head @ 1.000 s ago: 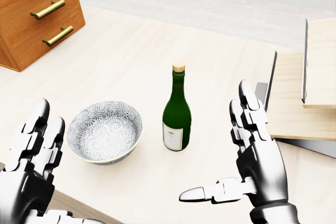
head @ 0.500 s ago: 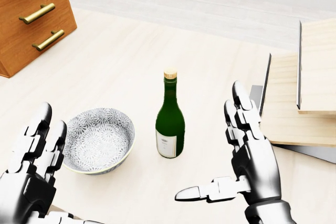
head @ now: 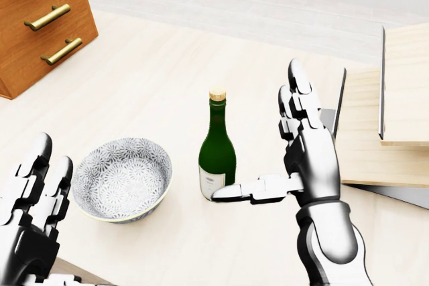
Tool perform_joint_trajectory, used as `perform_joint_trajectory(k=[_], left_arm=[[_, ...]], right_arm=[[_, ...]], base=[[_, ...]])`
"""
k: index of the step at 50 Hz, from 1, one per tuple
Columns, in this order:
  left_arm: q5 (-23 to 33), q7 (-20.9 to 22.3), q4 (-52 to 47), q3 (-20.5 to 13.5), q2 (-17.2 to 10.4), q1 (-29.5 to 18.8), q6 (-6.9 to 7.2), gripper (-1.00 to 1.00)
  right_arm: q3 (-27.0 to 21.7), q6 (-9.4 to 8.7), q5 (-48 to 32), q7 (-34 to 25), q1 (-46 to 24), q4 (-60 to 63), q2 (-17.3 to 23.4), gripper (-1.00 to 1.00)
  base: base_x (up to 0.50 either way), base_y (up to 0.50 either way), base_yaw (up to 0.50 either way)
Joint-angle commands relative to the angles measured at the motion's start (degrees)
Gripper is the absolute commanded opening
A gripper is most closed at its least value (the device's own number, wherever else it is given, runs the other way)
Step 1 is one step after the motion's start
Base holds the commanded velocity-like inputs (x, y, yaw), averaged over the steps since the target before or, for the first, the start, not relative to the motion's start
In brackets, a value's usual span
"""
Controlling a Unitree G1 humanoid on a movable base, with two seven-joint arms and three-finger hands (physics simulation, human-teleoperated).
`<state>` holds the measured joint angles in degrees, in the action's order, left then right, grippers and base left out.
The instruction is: Put the wine bottle on the wine rack.
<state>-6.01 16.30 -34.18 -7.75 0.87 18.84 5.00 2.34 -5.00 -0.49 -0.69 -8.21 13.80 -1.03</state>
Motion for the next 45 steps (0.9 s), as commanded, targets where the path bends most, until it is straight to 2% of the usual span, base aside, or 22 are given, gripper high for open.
perform_joint_trajectory(k=[1, 18, 45], left_arm=[[-0.2, 1.0, -0.9, -1.4, 0.3, 0.3, 0.0, 1.0], [-0.6, 2.4, -0.8, -3.1, 1.0, 0.3, 0.0, 1.0], [0.7, 2.9, -2.0, -2.0, 1.5, 0.7, 0.0, 1.0]], right_arm=[[-1.0, 0.0, 0.4, 2.2, -8.7, -7.4, -0.5, 1.0], [-1.9, 0.0, 1.9, 4.8, -19.7, -23.4, -0.9, 1.0], [-3.3, 0.0, 4.0, 6.1, -31.1, -46.7, -0.7, 1.0]], base=[[0.0, 0.0, 0.0], [0.0, 0.0, 0.0], [0.0, 0.0, 0.0]])
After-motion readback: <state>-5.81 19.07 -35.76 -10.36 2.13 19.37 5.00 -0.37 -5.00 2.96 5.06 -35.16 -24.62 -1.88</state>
